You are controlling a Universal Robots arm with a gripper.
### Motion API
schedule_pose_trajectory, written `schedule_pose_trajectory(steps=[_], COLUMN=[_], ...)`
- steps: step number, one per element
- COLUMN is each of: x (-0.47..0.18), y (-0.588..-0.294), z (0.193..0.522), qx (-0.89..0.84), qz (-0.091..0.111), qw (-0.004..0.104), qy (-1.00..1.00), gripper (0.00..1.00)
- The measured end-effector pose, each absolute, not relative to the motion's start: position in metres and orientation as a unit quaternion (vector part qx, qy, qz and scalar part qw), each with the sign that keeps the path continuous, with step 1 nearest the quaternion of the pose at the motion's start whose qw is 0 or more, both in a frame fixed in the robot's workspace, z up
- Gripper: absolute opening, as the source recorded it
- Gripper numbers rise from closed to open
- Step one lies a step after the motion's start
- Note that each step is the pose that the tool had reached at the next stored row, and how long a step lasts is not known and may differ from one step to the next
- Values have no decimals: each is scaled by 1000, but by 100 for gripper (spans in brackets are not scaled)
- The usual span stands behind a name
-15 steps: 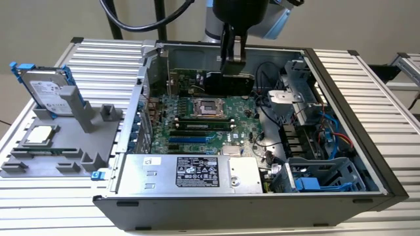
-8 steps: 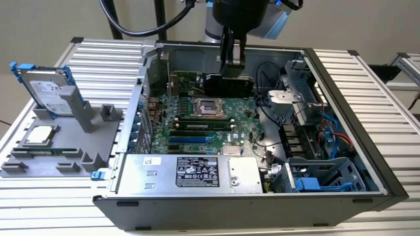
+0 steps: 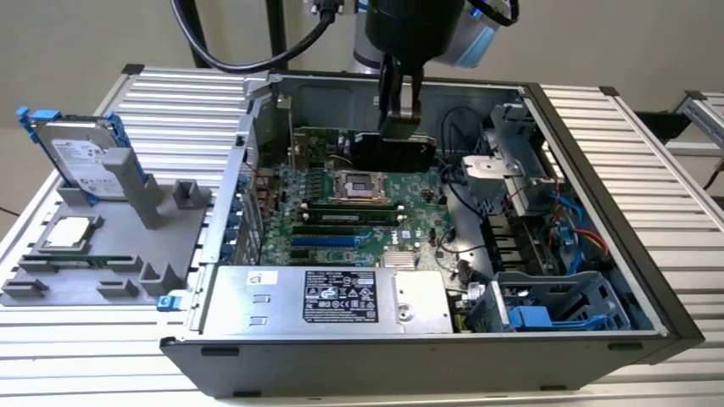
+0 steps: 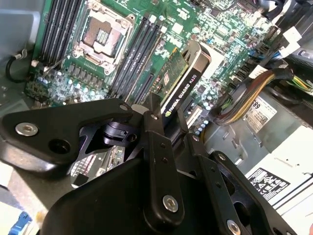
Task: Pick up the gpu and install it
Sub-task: 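Insert the gpu into the slot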
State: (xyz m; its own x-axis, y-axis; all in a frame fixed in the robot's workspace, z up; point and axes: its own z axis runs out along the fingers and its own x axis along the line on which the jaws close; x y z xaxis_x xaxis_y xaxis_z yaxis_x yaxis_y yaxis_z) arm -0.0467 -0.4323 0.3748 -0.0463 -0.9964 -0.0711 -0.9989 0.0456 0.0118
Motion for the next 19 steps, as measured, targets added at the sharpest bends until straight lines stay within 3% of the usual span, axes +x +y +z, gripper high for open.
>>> schedule_pose_trajectory(steps=[19], x=[-47], y=[-432], z=[365], qx=[-690], qz=[29], qw=[21], qy=[723], gripper=[0])
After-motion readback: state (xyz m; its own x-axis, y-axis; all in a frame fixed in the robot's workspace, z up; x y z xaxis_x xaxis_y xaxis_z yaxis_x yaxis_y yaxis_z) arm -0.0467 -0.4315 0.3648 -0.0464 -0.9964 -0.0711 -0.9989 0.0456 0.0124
